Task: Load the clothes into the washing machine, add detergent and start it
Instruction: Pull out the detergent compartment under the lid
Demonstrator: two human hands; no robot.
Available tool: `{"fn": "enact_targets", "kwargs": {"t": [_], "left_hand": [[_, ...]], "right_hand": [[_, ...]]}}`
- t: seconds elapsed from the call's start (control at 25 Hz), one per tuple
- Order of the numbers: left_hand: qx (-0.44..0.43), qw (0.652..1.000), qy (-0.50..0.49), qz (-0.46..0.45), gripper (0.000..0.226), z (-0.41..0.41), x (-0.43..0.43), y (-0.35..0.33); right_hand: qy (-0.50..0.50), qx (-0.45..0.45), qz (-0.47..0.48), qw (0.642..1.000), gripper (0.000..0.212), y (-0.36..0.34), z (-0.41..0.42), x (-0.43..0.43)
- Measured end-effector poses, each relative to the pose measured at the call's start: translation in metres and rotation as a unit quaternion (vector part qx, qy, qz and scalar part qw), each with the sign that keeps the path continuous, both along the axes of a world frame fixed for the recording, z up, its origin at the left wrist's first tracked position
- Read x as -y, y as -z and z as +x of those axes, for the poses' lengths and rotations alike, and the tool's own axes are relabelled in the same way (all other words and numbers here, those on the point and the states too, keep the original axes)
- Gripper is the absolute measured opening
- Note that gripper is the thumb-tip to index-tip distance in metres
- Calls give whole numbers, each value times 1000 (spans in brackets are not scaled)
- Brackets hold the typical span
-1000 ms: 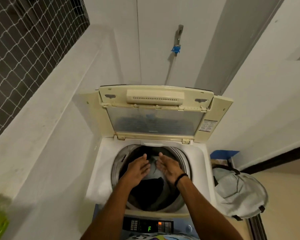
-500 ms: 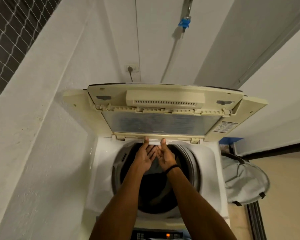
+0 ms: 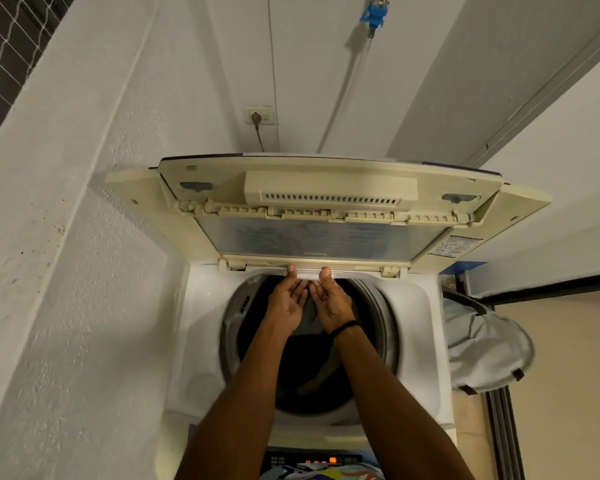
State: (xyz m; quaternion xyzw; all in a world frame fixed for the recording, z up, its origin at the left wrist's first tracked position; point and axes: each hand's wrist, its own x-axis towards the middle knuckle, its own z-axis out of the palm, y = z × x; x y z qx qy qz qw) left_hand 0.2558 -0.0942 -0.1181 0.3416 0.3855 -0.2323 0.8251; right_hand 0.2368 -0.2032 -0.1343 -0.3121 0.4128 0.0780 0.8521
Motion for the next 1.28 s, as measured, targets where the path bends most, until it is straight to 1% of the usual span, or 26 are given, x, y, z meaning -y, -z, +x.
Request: {"fn": "enact_targets", "kwargs": {"t": [0.08, 0.28, 0.6, 0.76, 0.8, 0.88, 1.0, 1.12, 1.28], "left_hand": [[7, 1000, -14, -16, 60, 1, 1, -1], [4, 999, -35, -24, 31, 3, 3, -3], [19, 999, -35, -19, 22, 2, 4, -5], [23, 999, -25, -7, 40, 2, 3, 0], [25, 999, -24, -6, 40, 2, 3, 0], [27, 999, -23, -6, 31, 1, 4, -1], [15, 1000, -26, 4, 20, 0, 4, -4], [14, 1000, -20, 13, 23, 1, 4, -4], [15, 1000, -19, 8, 24, 1, 5, -5]], "right_hand": [[8, -2, 6, 1000, 75, -5, 0, -1], [23, 3, 20, 1000, 70, -8, 1, -3], [24, 8, 25, 999, 57, 0, 2, -4], [13, 9, 17, 1000, 73, 4, 3, -5], [11, 11, 15, 1000, 74, 3, 3, -5], [4, 9, 12, 1000, 72, 5, 3, -5], [0, 8, 14, 1000, 61, 7, 3, -4], [-3, 3, 13, 1000, 43, 5, 3, -3], [-2, 6, 10, 1000, 33, 1, 3, -4]]}}
